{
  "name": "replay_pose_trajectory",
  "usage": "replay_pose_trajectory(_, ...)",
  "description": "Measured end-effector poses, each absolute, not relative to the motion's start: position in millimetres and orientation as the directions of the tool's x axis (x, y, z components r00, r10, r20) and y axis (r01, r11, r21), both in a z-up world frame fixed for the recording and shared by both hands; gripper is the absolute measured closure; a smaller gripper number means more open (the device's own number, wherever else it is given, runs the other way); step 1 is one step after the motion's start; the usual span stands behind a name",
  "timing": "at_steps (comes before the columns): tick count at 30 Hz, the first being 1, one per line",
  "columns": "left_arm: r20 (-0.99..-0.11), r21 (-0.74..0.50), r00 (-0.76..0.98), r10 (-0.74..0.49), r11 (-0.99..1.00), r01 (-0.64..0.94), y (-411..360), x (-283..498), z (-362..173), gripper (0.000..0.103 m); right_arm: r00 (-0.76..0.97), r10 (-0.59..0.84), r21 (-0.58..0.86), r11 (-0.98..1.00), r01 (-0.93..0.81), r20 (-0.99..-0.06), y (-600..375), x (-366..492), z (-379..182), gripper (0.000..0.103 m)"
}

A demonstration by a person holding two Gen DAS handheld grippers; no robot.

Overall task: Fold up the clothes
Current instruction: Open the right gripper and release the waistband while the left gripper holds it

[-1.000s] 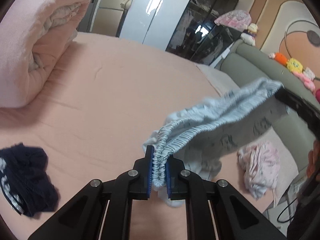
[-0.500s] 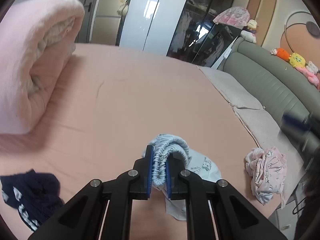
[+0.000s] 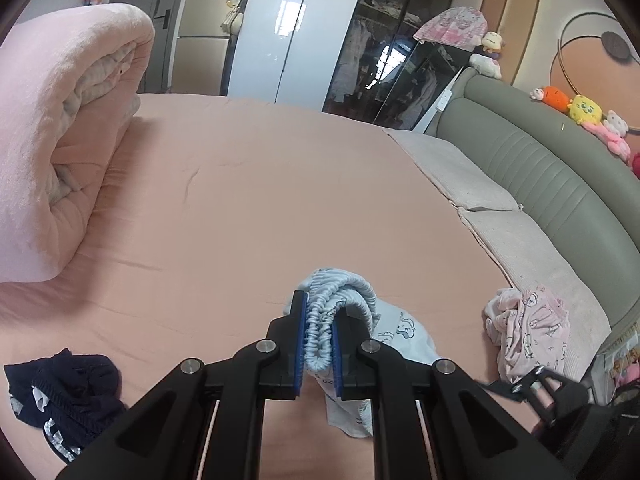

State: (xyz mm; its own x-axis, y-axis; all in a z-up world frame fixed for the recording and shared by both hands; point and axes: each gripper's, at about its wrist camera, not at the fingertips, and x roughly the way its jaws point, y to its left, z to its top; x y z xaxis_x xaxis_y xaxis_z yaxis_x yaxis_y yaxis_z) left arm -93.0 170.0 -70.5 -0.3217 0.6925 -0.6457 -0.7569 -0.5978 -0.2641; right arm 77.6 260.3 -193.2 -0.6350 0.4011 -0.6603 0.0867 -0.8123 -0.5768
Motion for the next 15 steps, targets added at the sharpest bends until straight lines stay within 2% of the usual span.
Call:
replay_pose_trajectory(4,-0.647,-0.267,-0.315,0.695,-0.593,-0.760,171,-92,-69,0.094,-0.646,0.371,-0.568,-0.814,0.119,-0.667,246,73,-204,0.051)
replay_pose_trajectory(10,-0.656,-0.218,-0.328,0.680,-0.587,-0.779,176,-85,-68,0.094,-0.662,0.400,-0.635,-0.758,0.150,-0.634,228,65,-221,0.051)
replay_pose_trajectory(15,-0.654,-0.224,-0.317,0.686,-0.577,-0.785,177,-83,-67,0.094,-0.666,0.439,-0.680,-0.720,0.141,-0.603,221,61,-234,0.051)
